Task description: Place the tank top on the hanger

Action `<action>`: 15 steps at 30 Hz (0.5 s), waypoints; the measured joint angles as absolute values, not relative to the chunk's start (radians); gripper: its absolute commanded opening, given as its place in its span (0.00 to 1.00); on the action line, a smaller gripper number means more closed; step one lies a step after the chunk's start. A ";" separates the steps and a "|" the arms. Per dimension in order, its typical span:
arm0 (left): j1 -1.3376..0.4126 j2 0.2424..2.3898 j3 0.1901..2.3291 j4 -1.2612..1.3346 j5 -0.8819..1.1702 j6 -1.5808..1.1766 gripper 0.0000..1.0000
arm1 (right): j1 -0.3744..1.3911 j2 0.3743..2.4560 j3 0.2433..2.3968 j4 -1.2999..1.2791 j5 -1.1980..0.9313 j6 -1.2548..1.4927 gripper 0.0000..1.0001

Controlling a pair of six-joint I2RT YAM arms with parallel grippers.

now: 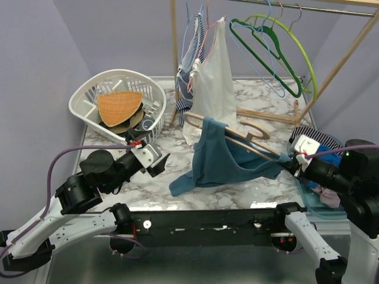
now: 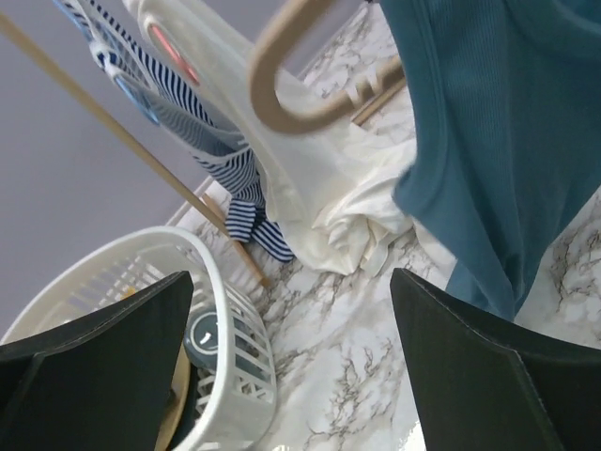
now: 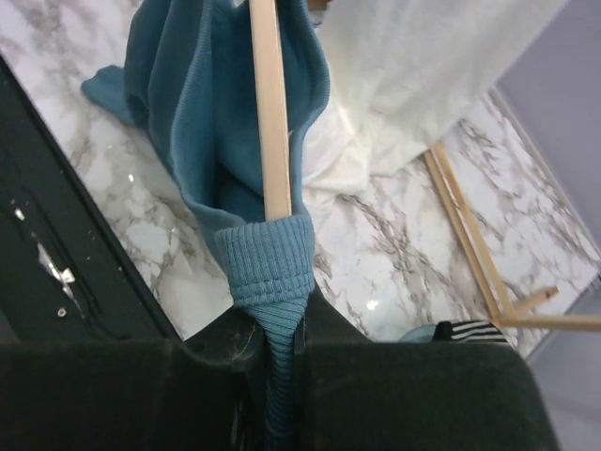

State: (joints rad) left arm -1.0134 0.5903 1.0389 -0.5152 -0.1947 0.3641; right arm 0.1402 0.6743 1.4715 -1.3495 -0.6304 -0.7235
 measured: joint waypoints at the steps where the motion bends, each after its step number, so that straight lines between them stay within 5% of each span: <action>1: -1.013 0.574 1.010 -0.511 -0.207 0.356 0.99 | 0.128 0.680 1.495 -1.346 -0.614 -0.697 0.00; 15: -1.010 0.459 0.703 -0.466 -0.234 0.236 0.99 | 0.035 0.893 1.808 -1.217 -0.404 -0.434 0.00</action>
